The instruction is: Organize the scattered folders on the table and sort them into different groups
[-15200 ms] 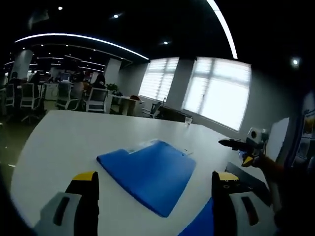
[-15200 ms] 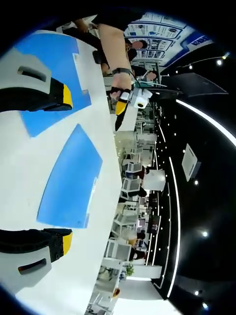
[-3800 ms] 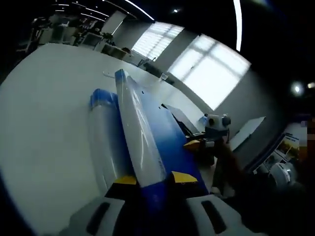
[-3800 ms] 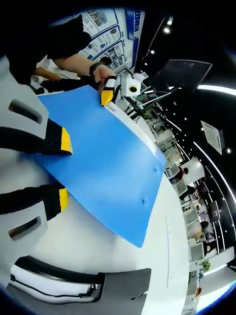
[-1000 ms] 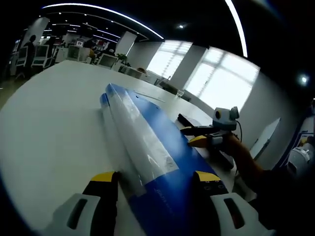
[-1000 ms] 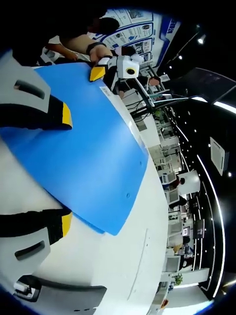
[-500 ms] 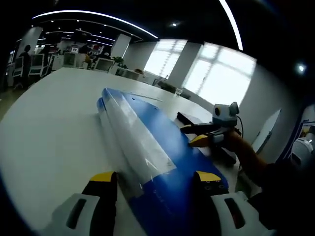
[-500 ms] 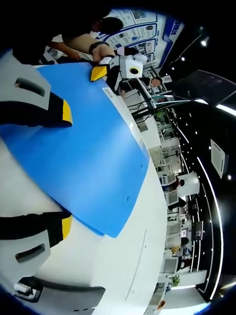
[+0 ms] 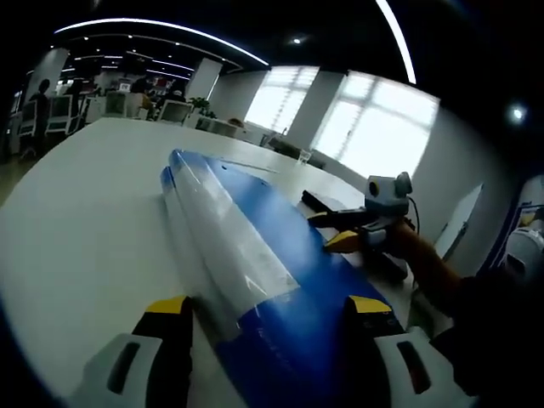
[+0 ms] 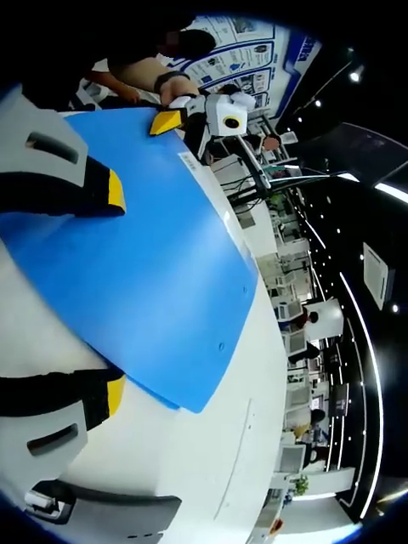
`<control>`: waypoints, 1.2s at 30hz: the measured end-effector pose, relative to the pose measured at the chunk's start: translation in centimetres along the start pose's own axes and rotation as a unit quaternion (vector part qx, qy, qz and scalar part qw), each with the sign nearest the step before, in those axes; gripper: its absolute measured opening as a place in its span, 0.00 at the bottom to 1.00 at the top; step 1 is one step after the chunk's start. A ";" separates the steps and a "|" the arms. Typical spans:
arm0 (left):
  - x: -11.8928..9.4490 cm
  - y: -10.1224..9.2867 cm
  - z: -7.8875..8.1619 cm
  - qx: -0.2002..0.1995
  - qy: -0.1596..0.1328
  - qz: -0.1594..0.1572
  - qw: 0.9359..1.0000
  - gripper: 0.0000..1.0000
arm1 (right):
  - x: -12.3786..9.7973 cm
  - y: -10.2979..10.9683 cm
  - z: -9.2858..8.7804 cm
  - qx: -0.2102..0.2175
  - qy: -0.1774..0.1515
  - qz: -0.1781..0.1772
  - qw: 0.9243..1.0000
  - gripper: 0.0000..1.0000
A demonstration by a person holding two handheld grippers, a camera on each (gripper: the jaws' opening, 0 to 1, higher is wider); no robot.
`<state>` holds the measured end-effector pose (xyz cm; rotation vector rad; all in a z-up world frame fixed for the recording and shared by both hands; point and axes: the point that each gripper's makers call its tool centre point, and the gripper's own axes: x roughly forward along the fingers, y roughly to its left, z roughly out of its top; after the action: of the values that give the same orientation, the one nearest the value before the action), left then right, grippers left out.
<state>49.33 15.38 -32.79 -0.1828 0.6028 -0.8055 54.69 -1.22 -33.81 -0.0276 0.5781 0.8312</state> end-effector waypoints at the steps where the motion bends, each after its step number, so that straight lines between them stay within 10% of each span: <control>1: 0.0 0.0 0.0 0.003 0.002 0.000 1.000 0.76 | 0.0 0.0 0.0 0.000 0.000 0.000 1.000 0.74; 17: -1.6 1.2 1.9 0.046 -0.051 0.044 0.997 0.99 | -0.2 -0.9 1.0 -0.020 -0.023 -0.027 0.999 0.90; 36: -3.0 0.7 5.1 0.114 -0.106 0.077 0.985 0.99 | -3.8 -2.9 3.8 -0.008 -0.095 -0.071 0.993 0.98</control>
<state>51.08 17.65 -27.55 -0.0111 0.3170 -0.6882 56.57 -4.91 -29.25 -0.0035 0.3855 0.6917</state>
